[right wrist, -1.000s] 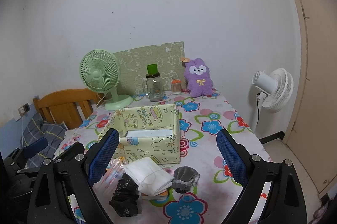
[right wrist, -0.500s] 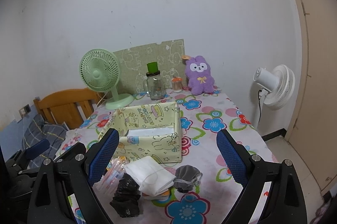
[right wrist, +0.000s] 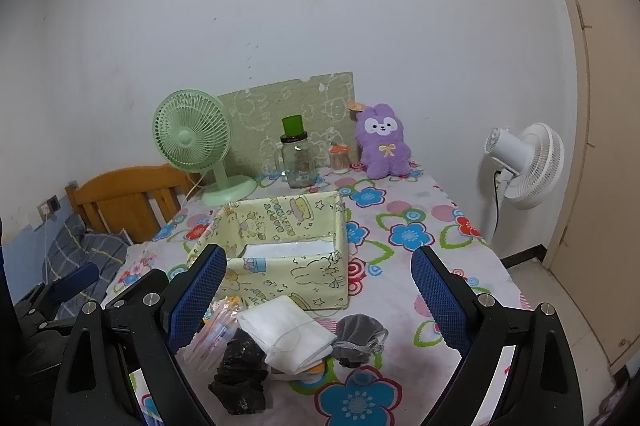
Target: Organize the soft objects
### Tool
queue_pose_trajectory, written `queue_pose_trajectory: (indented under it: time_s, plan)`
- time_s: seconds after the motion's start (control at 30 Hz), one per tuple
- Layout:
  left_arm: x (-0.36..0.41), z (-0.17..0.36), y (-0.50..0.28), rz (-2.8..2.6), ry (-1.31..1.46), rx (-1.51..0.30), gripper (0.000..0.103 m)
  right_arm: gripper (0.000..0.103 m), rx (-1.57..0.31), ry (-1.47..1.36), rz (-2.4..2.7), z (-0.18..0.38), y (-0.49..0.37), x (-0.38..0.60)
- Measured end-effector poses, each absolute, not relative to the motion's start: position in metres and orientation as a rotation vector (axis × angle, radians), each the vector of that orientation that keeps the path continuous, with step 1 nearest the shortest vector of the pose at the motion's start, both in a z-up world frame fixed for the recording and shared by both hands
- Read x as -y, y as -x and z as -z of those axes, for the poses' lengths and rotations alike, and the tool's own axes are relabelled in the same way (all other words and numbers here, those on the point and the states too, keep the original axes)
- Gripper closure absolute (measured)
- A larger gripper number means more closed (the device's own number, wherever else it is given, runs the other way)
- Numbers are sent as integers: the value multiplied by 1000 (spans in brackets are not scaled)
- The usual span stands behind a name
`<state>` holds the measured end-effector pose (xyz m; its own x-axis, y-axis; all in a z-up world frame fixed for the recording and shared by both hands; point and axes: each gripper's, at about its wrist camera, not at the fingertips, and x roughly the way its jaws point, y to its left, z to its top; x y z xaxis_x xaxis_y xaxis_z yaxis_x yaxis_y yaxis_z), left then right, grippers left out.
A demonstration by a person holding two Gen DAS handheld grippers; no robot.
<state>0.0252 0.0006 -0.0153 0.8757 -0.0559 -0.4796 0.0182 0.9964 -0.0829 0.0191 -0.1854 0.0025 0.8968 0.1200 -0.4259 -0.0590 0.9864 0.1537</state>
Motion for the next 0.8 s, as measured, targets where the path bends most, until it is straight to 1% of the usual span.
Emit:
queue_pose_trajectory:
  time_s: [0.43,0.8]
  plan:
    - [-1,16,-26,45,69,-495,2,8,-439,-136,-106,1,-18,186]
    - [-1,36,-29,60,57,-533,2,8,-478,-104,-153,18,-25,177]
